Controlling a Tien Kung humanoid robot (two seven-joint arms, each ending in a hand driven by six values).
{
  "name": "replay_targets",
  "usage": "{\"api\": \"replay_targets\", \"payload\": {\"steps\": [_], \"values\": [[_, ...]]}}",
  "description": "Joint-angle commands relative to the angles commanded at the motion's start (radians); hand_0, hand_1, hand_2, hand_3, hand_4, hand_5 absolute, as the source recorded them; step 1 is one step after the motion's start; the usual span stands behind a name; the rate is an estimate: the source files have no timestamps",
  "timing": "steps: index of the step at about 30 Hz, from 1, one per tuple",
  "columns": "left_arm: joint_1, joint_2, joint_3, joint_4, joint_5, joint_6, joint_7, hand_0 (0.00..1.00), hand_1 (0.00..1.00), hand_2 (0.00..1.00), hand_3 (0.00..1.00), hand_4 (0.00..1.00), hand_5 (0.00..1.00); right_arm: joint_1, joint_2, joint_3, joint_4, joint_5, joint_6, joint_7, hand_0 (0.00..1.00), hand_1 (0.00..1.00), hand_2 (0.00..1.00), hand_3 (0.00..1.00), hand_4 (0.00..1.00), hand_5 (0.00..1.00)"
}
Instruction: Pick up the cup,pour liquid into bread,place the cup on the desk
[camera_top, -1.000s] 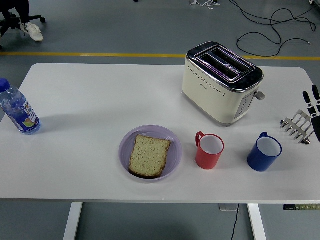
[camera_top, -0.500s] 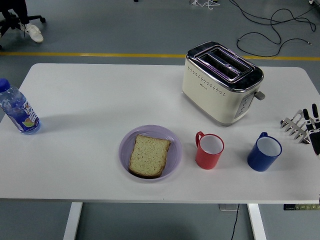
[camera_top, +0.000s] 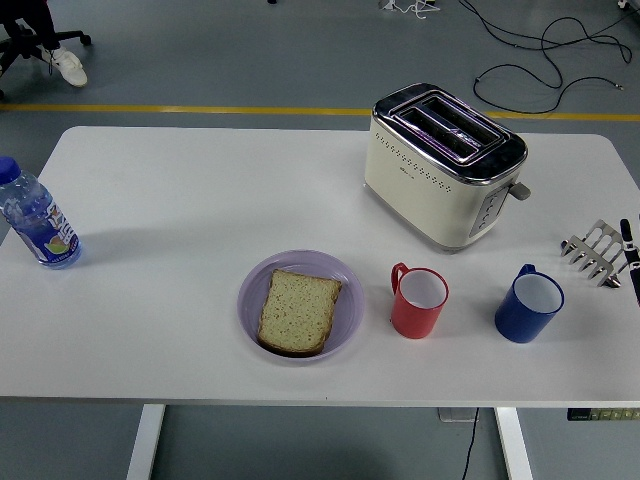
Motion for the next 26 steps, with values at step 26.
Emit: {"api": "replay_targets", "payload": {"steps": [26], "values": [[0.069,0.004,-0.113,0.000,-0.072,0.083,-0.005,0.648,0.687,0.706,0.591,0.309,0.891,-0.005,-0.001,0.011,0.007,-0.011,-0.018,-0.004,0.698,0.630,0.666,0.624,0.651,0.226]]}}
